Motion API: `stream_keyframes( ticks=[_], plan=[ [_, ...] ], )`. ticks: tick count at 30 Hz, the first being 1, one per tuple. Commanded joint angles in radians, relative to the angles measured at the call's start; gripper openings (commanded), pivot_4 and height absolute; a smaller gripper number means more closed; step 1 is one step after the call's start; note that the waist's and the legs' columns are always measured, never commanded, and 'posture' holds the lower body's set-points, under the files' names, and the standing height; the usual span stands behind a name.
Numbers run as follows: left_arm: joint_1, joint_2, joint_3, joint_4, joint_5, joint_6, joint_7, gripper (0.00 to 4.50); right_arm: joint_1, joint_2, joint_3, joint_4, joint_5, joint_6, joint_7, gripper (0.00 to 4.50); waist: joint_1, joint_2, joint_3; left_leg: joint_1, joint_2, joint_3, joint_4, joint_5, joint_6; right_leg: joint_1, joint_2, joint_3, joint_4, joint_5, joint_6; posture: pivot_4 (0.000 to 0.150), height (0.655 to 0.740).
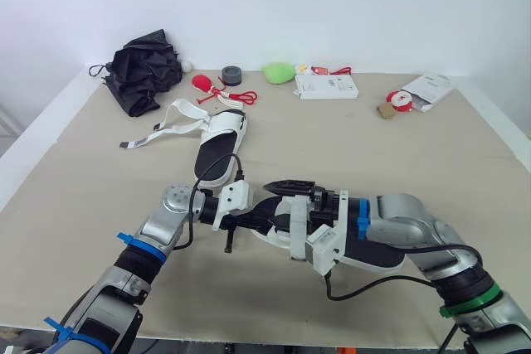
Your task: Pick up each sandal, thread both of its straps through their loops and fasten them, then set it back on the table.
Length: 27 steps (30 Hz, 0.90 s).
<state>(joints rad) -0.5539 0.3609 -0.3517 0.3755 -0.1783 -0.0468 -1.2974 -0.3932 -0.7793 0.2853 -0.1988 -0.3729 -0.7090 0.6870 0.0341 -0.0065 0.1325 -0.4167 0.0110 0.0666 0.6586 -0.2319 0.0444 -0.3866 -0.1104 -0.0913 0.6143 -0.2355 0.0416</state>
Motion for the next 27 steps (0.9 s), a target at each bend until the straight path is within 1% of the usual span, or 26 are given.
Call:
stream_keyframes(
  ticks=[1,3,7,11,12,15,17,18,19,20,21,22,23,25,27],
  plan=[
    [0.047,0.016,-0.09,0.128,0.115,0.025,-0.006,0.0,0.068,-0.131,-0.1,-0.095,0.098,0.043,0.078,4.46,0.005,0.0,0.0,0.0,0.0,0.0,0.0,0.0,0.0,0.0,0.0,0.0,0.0,0.0,0.0,0.15,0.74],
    [0.041,0.012,-0.093,0.14,0.116,0.019,-0.01,0.0,0.113,-0.181,-0.137,-0.146,0.147,0.109,0.111,4.46,0.005,-0.001,0.0,0.0,0.0,0.0,0.0,-0.001,0.0,0.001,-0.002,0.001,0.0,0.0,0.0,0.15,0.74],
    [0.017,-0.004,-0.099,0.179,0.121,-0.001,-0.024,0.0,0.259,-0.32,-0.31,-0.318,0.39,0.464,0.245,4.46,0.008,-0.002,0.0,0.001,0.0,-0.002,0.0,-0.001,0.0,0.003,-0.003,-0.001,-0.001,-0.001,-0.001,0.15,0.74],
    [-0.002,-0.022,-0.103,0.211,0.125,-0.015,-0.032,0.0,0.341,-0.35,-0.447,-0.424,0.587,0.733,0.274,4.46,0.011,-0.003,0.001,0.002,0.001,-0.002,0.0,-0.001,-0.001,0.004,-0.005,-0.002,-0.001,-0.001,-0.002,0.15,0.74],
    [-0.007,-0.027,-0.106,0.218,0.126,-0.021,-0.037,0.0,0.391,-0.36,-0.49,-0.458,0.641,0.801,0.295,4.46,0.011,-0.003,0.001,0.004,0.001,-0.002,0.0,-0.001,-0.001,0.005,-0.004,-0.002,-0.001,-0.001,-0.001,0.15,0.74],
    [-0.017,-0.041,-0.108,0.236,0.13,-0.03,-0.041,0.0,0.519,-0.372,-0.617,-0.524,0.748,0.988,0.366,4.46,0.023,-0.005,0.002,0.004,0.001,-0.001,0.0,-0.002,-0.003,0.006,-0.007,-0.004,-0.001,-0.001,0.001,0.15,0.74],
    [-0.021,-0.046,-0.106,0.245,0.132,-0.036,-0.043,0.0,0.558,-0.378,-0.67,-0.555,0.788,1.07,0.382,4.46,0.03,-0.005,0.002,0.003,0.001,-0.001,-0.001,-0.002,-0.003,0.006,-0.008,-0.004,-0.003,-0.002,0.002,0.15,0.74],
    [-0.021,-0.047,-0.107,0.247,0.133,-0.038,-0.045,0.0,0.59,-0.384,-0.743,-0.585,0.957,1.224,0.374,4.46,0.03,-0.005,0.002,0.003,0.001,-0.001,-0.001,-0.002,-0.002,0.006,-0.008,-0.004,-0.003,-0.002,0.002,0.15,0.74],
    [-0.017,-0.045,-0.108,0.244,0.132,-0.039,-0.05,0.0,0.643,-0.394,-0.792,-0.623,1.164,1.366,0.347,4.46,0.032,-0.004,0.003,0.003,0.001,0.0,-0.001,-0.002,-0.002,0.006,-0.008,-0.004,-0.003,-0.001,0.002,0.15,0.74],
    [-0.012,-0.042,-0.11,0.24,0.133,-0.039,-0.054,0.0,0.698,-0.408,-0.818,-0.66,1.314,1.485,0.331,4.46,0.034,-0.005,0.003,0.002,0.001,0.0,-0.001,-0.002,-0.002,0.006,-0.009,-0.005,-0.003,-0.001,0.002,0.15,0.74],
    [-0.006,-0.039,-0.11,0.236,0.133,-0.039,-0.058,0.0,0.743,-0.415,-0.821,-0.693,1.396,1.569,0.304,4.46,0.035,-0.006,0.003,0.002,0.001,-0.001,-0.002,-0.001,-0.001,0.006,-0.01,-0.006,-0.003,-0.002,0.002,0.15,0.74],
    [-0.003,-0.037,-0.11,0.233,0.133,-0.038,-0.061,0.0,0.768,-0.415,-0.812,-0.715,1.415,1.603,0.277,4.46,0.034,-0.008,0.003,0.002,0.001,-0.001,-0.002,-0.001,-0.001,0.007,-0.01,-0.007,-0.003,-0.002,0.001,0.15,0.74],
    [0.0,-0.036,-0.111,0.231,0.134,-0.038,-0.062,0.0,0.778,-0.419,-0.802,-0.727,1.423,1.631,0.249,4.46,0.034,-0.008,0.003,0.002,0.001,-0.002,-0.002,-0.001,-0.001,0.007,-0.01,-0.007,-0.003,-0.003,0.001,0.15,0.74],
    [0.006,-0.033,-0.111,0.227,0.134,-0.039,-0.064,0.0,0.752,-0.416,-0.694,-0.731,1.385,1.679,0.143,4.46,0.033,-0.007,0.003,0.003,0.001,-0.001,-0.003,-0.003,-0.003,0.007,-0.012,-0.008,-0.004,-0.004,0.002,0.15,0.74],
    [0.009,-0.032,-0.111,0.225,0.134,-0.038,-0.064,0.0,0.722,-0.412,-0.627,-0.729,1.371,1.705,0.088,4.46,0.031,-0.009,0.002,0.003,0.001,-0.001,-0.003,-0.003,-0.004,0.007,-0.012,-0.008,-0.004,-0.004,0.002,0.15,0.74]
  ],
)
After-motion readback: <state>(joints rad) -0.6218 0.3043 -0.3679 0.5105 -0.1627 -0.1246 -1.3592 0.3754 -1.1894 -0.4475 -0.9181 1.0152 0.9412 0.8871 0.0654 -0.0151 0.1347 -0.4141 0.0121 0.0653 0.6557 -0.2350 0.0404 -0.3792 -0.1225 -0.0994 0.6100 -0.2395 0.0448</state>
